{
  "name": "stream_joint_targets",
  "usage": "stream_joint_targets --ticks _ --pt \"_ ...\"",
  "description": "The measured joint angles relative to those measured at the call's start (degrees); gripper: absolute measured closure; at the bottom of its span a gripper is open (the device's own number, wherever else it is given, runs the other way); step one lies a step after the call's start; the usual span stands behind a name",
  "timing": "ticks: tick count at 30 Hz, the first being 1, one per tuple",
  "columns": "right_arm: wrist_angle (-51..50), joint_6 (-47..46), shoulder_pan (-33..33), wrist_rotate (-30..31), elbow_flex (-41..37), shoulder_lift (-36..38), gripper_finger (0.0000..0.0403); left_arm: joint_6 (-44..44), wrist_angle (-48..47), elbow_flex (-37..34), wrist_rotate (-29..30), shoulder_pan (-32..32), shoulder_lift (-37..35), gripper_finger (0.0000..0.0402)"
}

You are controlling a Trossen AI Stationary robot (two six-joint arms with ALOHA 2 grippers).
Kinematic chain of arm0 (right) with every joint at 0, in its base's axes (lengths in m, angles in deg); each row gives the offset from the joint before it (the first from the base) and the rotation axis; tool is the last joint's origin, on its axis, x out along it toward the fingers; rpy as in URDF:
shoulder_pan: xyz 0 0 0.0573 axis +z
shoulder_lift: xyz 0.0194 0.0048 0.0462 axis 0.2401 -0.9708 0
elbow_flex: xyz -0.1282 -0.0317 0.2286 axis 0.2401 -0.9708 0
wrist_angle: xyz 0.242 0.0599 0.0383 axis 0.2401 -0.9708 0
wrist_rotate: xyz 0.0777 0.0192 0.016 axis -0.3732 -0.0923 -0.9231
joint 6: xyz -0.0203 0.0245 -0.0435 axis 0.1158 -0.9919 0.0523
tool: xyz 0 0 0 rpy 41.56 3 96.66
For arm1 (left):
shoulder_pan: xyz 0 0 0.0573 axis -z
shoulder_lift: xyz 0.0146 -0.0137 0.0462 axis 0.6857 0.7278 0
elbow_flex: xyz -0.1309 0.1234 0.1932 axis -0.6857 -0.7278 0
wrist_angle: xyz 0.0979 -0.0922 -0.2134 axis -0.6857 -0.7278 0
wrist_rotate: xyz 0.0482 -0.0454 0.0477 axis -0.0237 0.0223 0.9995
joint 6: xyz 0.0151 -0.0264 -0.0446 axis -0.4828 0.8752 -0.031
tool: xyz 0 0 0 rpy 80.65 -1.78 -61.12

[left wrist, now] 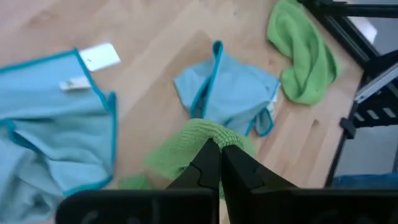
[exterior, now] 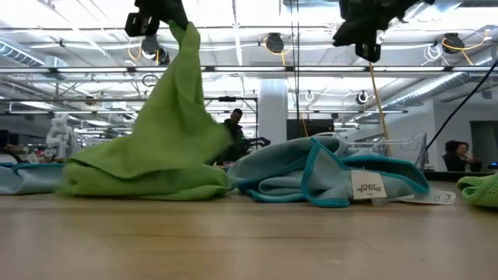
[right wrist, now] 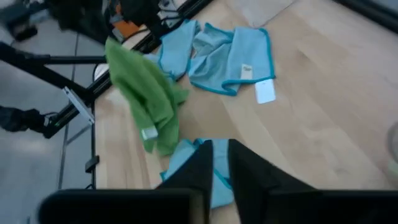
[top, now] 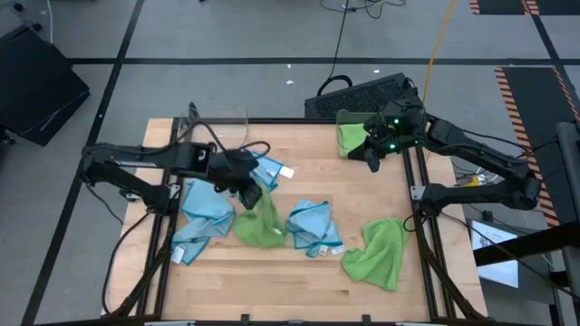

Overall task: Sort microfiber towel by color & place in baskets
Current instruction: Fold the left green towel

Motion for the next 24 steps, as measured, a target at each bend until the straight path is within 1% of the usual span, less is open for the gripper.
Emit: stream_joint_targets --ticks 2,6,8,10,14,17,22,24 --pt "1.49 0.00 1.54 0.30 0.00 -1.85 0.0316 -1.64 -0.05 -0.02 -0.80 -1.99 -0.53 0.0396" --pt "6.65 -2.51 5.73 4.61 0.00 -6.49 0.0254 -2.42 1.32 -0.04 -2.89 -6.11 -1.60 0.0398" --pt "10.65 -4.53 7.65 6.06 0.00 -9.06 0.0230 -3.14 4.26 -0.02 -3.45 -7.78 -1.84 0.0396" --pt "15.51 -6.81 9.37 6.05 0.00 -11.91 0.0213 -3.89 5.96 -0.10 -3.73 -9.25 -2.73 0.0397" --pt "23.14 -11.77 12.24 5.89 0.00 -16.78 0.0202 -4.12 12.11 0.05 -3.72 -12.06 -3.52 0.0397" --pt "26.10 -13.42 14.61 5.92 0.00 -19.58 0.0201 -4.16 15.59 -0.07 -3.70 -13.74 -3.79 0.0397" --pt "29.59 -13.38 18.98 6.12 0.00 -23.55 0.0205 -4.29 17.55 0.02 -3.79 -16.43 -3.72 0.0397" --pt "30.95 -13.37 20.74 7.69 0.00 -25.03 0.0205 -4.83 18.33 0.00 -4.10 -17.31 -3.76 0.0397"
